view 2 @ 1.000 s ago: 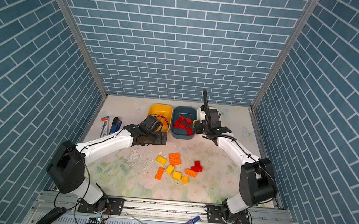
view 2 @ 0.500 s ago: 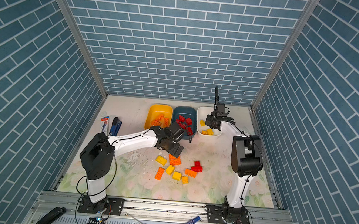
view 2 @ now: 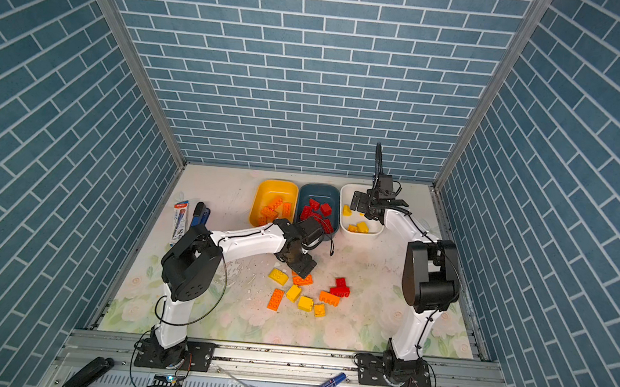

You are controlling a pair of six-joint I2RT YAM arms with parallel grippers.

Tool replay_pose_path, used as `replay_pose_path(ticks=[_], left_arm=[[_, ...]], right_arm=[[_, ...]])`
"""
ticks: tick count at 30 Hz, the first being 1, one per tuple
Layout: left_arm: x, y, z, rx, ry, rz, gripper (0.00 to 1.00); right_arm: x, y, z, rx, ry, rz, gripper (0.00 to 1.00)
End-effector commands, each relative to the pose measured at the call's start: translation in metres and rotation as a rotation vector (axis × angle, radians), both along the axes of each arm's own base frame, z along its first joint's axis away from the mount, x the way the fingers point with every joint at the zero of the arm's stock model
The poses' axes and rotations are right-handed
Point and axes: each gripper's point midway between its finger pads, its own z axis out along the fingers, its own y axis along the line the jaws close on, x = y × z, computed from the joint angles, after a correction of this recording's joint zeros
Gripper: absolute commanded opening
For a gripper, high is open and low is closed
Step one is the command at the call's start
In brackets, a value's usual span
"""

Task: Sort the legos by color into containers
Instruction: 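Carry the yellow brick into the white tub while the left gripper grasps an orange brick, then drop the orange brick into the yellow tub while the right gripper lowers to the pile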

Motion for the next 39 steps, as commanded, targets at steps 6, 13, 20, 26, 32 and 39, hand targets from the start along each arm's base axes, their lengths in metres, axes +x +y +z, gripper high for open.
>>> replay_pose_path(ticks=[6, 13, 20, 26, 32, 39], left_arm=[[0.017, 0.021, -0.01, 0.023, 0.004, 0.126, 0.93], [0.009, 0.012, -0.011, -0.059, 0.056, 0.086, 0.92], [-0.002, 0.006, -0.024, -0.044, 0.103, 0.017, 0.78], [-0.004, 0.004, -0.026, -0.029, 0.091, -0.005, 0.55], [0.004, 0.006, -0.014, -0.03, 0.04, 0.001, 0.4], [0.018, 0.002, 0.02, -0.088, -0.065, 0.009, 0.3]], right_arm=[[-0.034, -0.004, 0.026, 0.036, -0.043, 0.013, 0.99], [-0.047, -0.007, 0.033, 0.035, -0.054, 0.016, 0.99], [-0.052, -0.011, 0.033, 0.013, -0.054, 0.015, 0.99], [-0.056, -0.012, 0.039, 0.016, -0.058, 0.011, 0.99], [-0.064, -0.014, 0.049, 0.019, -0.068, 0.006, 0.99], [-0.081, -0.018, 0.044, 0.018, -0.044, 0.004, 0.99]])
